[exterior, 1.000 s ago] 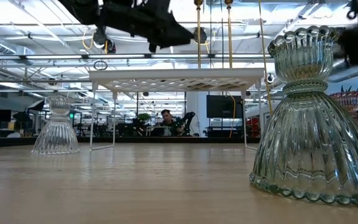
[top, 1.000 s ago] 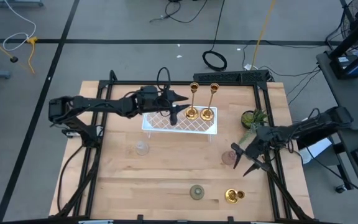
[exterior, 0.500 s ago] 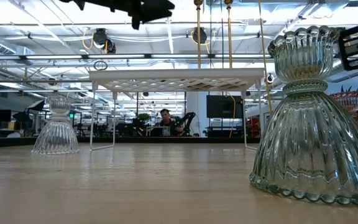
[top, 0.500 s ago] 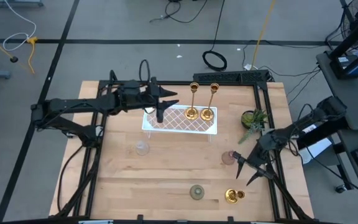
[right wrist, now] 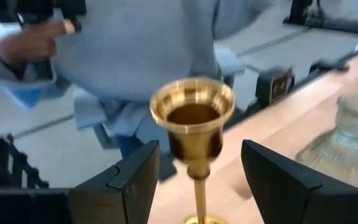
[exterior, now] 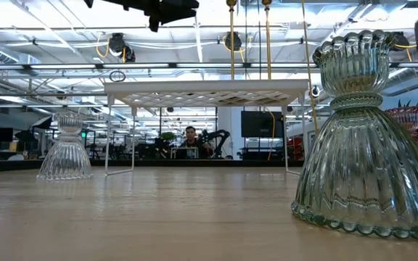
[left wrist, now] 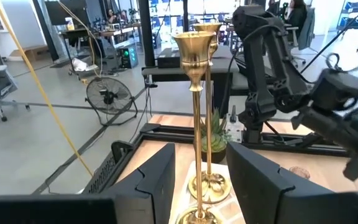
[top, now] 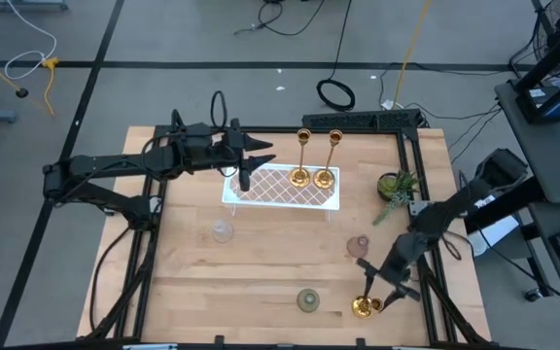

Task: Pick & Place candle stick holders
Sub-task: Put the gold candle holder on the shelf

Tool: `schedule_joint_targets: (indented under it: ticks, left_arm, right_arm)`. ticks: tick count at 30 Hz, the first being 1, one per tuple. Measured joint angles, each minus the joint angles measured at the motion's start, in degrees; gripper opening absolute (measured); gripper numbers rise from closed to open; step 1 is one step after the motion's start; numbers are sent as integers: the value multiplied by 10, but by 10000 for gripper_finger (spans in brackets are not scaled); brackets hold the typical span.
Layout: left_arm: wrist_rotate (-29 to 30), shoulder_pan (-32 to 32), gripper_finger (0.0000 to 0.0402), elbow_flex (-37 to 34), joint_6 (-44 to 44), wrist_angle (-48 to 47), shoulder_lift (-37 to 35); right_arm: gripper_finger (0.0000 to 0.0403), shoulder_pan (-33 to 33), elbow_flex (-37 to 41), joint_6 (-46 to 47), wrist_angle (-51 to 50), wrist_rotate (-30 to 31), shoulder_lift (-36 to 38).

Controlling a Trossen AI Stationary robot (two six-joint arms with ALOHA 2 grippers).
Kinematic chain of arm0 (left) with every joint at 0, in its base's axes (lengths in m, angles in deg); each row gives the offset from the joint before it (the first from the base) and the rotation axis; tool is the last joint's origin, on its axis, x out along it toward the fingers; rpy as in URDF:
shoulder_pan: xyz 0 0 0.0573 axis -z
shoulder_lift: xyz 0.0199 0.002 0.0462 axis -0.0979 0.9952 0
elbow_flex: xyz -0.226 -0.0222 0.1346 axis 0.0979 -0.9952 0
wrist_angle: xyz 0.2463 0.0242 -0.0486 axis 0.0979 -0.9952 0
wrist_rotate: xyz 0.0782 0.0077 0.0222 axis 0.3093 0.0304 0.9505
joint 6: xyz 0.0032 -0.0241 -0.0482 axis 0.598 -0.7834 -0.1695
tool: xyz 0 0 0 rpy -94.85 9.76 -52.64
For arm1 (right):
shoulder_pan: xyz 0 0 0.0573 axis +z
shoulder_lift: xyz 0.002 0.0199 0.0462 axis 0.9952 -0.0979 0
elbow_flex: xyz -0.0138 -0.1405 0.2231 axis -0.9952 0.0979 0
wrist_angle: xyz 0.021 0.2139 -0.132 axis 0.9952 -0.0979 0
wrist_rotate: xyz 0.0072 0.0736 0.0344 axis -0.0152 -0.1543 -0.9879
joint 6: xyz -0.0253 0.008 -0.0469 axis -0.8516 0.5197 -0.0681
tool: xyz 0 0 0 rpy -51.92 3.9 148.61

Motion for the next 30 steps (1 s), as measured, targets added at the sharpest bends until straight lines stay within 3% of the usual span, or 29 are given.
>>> schedule_joint_targets:
  ticks: [6,10,22,30]
  left_arm:
    - [-1,0,152,0,-11,0,0]
    - [-11,0,152,0,-11,0,0]
    - [-22,5,152,0,-12,0,0]
    - [-71,23,152,0,-13,-38,-22]
  right_arm:
    - [215,13,-19,0,56,5,-80]
    - [192,14,-20,0,76,6,-115]
    - [21,14,-20,-1,119,6,-142]
    - [28,15,-20,-2,204,98,-142]
